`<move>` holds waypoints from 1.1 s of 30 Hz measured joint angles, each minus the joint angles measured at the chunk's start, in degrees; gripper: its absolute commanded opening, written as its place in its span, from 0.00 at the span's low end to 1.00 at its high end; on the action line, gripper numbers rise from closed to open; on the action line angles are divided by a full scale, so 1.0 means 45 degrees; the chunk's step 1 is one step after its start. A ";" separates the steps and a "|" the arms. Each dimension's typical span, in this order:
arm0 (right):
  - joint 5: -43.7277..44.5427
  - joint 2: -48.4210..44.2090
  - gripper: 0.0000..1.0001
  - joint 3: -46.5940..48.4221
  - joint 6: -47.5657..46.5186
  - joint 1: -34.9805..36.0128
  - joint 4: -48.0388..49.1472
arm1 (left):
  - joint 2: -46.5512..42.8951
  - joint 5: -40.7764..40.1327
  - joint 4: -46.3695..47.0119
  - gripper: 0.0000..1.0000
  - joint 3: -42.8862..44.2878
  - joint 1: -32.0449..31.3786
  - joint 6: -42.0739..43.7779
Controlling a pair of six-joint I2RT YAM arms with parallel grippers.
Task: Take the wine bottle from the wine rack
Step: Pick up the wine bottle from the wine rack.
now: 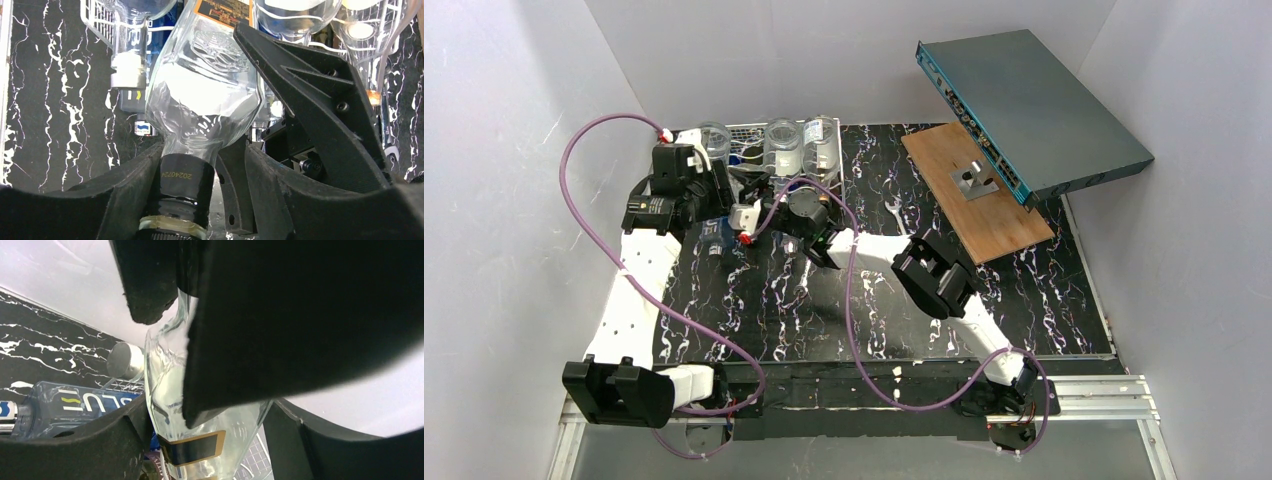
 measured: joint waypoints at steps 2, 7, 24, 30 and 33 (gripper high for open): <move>-0.0141 0.0073 0.31 0.0136 -0.0112 0.0000 -0.0068 | 0.0000 -0.0107 0.0010 0.65 0.0029 0.0010 0.0000; -0.0359 0.0097 0.30 0.0223 -0.0316 0.0087 -0.0267 | 0.0039 -0.0287 -0.0078 0.73 0.0049 0.0005 -0.0053; -0.0272 0.0097 0.30 0.0248 -0.0253 0.0107 -0.0306 | -0.0117 -0.0369 -0.0209 0.49 0.0287 0.0481 -0.0515; -0.0277 0.0097 0.30 0.0248 -0.0063 0.0083 -0.0243 | -0.0238 -0.0214 -0.0437 0.33 0.0330 0.0597 -0.0525; -0.0243 0.0097 0.31 0.0257 0.0282 0.0083 -0.0058 | -0.0296 0.0107 -0.0704 0.07 0.0481 0.0612 -0.0461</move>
